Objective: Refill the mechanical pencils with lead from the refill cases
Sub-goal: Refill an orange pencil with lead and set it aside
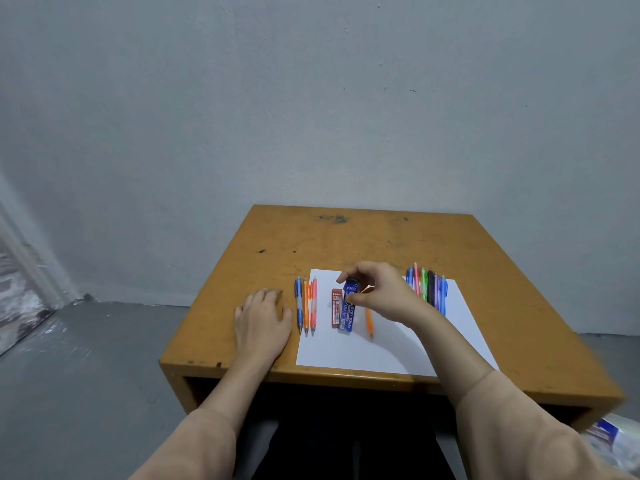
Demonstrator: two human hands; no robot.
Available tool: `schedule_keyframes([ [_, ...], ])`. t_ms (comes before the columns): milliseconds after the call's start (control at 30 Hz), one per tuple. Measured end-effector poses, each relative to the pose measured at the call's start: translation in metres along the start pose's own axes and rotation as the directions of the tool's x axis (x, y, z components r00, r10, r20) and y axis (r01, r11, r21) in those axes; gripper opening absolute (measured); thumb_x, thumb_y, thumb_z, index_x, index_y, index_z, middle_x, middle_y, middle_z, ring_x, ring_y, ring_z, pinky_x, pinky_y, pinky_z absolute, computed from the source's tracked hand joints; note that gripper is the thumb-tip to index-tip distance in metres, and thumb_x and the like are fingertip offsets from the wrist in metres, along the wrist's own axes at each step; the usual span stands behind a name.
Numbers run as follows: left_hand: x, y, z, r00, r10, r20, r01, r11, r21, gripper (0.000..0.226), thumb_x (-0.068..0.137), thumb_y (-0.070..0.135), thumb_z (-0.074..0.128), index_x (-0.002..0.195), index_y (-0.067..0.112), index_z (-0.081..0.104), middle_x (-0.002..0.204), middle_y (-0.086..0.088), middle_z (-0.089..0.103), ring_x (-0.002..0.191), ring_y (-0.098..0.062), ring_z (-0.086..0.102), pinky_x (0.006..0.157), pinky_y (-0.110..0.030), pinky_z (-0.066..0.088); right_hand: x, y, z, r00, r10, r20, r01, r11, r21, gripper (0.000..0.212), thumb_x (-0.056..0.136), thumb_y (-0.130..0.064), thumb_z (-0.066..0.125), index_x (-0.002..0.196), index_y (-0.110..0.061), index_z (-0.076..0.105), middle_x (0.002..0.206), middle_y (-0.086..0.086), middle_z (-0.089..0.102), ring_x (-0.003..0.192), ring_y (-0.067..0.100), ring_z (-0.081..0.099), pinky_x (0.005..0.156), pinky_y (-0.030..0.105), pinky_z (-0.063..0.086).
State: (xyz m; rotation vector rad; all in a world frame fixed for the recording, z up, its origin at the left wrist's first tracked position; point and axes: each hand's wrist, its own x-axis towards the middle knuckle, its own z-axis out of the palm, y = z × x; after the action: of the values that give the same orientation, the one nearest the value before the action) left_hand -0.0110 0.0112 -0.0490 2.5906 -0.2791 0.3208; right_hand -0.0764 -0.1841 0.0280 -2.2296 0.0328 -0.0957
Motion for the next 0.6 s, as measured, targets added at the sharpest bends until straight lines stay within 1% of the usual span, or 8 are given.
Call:
schedule_keyframes([
  [133,-0.008,0.007,-0.002,0.989,0.131,-0.064,-0.135,0.989,-0.061,0.034,0.094,0.034,0.049,0.126,0.023,0.057,0.126,0.007,0.057,0.12,-0.009,0.045,0.101,-0.03,0.029,-0.013,-0.003,0.004,0.989,0.001,-0.151,0.026,0.984,0.179,0.024,0.084,-0.001,0.067,0.095,-0.021,0.063,0.098,0.003,0.064,0.092,0.017,0.062,0.073,0.027,0.058],
  [200,-0.014,0.014,-0.002,0.981,0.164,-0.1,-0.178,0.972,-0.151,0.032,0.094,0.031,0.052,0.123,0.021,0.06,0.123,0.006,0.06,0.118,-0.012,0.047,0.099,-0.03,0.03,-0.018,-0.003,0.007,0.974,0.008,-0.227,0.042,0.976,0.213,0.027,0.082,0.0,0.068,0.091,-0.025,0.063,0.093,0.002,0.065,0.086,0.014,0.062,0.072,0.024,0.057],
  [267,-0.02,0.024,-0.001,0.965,0.217,-0.147,-0.25,0.932,-0.262,0.032,0.091,0.03,0.055,0.12,0.019,0.062,0.117,0.004,0.063,0.113,-0.015,0.052,0.095,-0.033,0.035,-0.021,-0.001,0.012,0.956,0.016,-0.293,0.06,0.967,0.248,0.03,0.08,0.0,0.07,0.087,-0.028,0.064,0.088,0.003,0.066,0.08,0.013,0.061,0.072,0.027,0.055],
  [333,-0.027,0.037,-0.001,0.936,0.296,-0.189,-0.345,0.878,-0.332,0.037,0.086,0.037,0.056,0.116,0.018,0.064,0.111,0.005,0.065,0.106,-0.013,0.055,0.091,-0.031,0.04,-0.023,0.003,0.019,0.935,0.053,-0.35,0.068,0.944,0.323,0.029,0.078,0.0,0.072,0.086,-0.027,0.066,0.085,0.007,0.065,0.075,0.015,0.058,0.072,0.032,0.055],
  [367,-0.03,0.043,0.0,0.918,0.333,-0.215,-0.391,0.848,-0.357,0.04,0.083,0.042,0.055,0.114,0.017,0.065,0.109,0.007,0.066,0.102,-0.011,0.056,0.09,-0.029,0.041,-0.024,0.005,0.022,0.923,0.079,-0.376,0.071,0.926,0.37,0.027,0.077,0.002,0.072,0.087,-0.024,0.067,0.082,0.008,0.064,0.074,0.015,0.056,0.071,0.033,0.054],
  [467,-0.033,0.054,0.005,0.874,0.423,-0.239,-0.484,0.806,-0.341,0.044,0.079,0.047,0.058,0.109,0.016,0.067,0.105,0.009,0.067,0.098,-0.006,0.056,0.088,-0.02,0.037,-0.028,0.009,0.029,0.892,0.153,-0.426,0.082,0.871,0.485,0.025,0.076,0.007,0.071,0.089,-0.015,0.067,0.081,0.005,0.063,0.074,0.013,0.059,0.065,0.02,0.053],
  [500,-0.033,0.054,0.008,0.868,0.441,-0.228,-0.495,0.806,-0.324,0.045,0.078,0.048,0.059,0.109,0.016,0.067,0.105,0.009,0.067,0.098,-0.006,0.055,0.088,-0.018,0.036,-0.029,0.011,0.031,0.885,0.171,-0.434,0.082,0.859,0.505,0.026,0.077,0.008,0.071,0.089,-0.015,0.067,0.083,0.005,0.065,0.077,0.014,0.061,0.066,0.02,0.054],
  [600,-0.031,0.053,0.012,0.869,0.446,-0.215,-0.493,0.817,-0.298,0.045,0.078,0.05,0.059,0.105,0.016,0.07,0.103,0.008,0.069,0.096,-0.008,0.056,0.085,-0.019,0.035,-0.031,0.016,0.034,0.879,0.217,-0.425,0.064,0.829,0.555,0.025,0.078,0.007,0.071,0.089,-0.015,0.066,0.086,0.007,0.067,0.083,0.021,0.067,0.071,0.028,0.058],
])
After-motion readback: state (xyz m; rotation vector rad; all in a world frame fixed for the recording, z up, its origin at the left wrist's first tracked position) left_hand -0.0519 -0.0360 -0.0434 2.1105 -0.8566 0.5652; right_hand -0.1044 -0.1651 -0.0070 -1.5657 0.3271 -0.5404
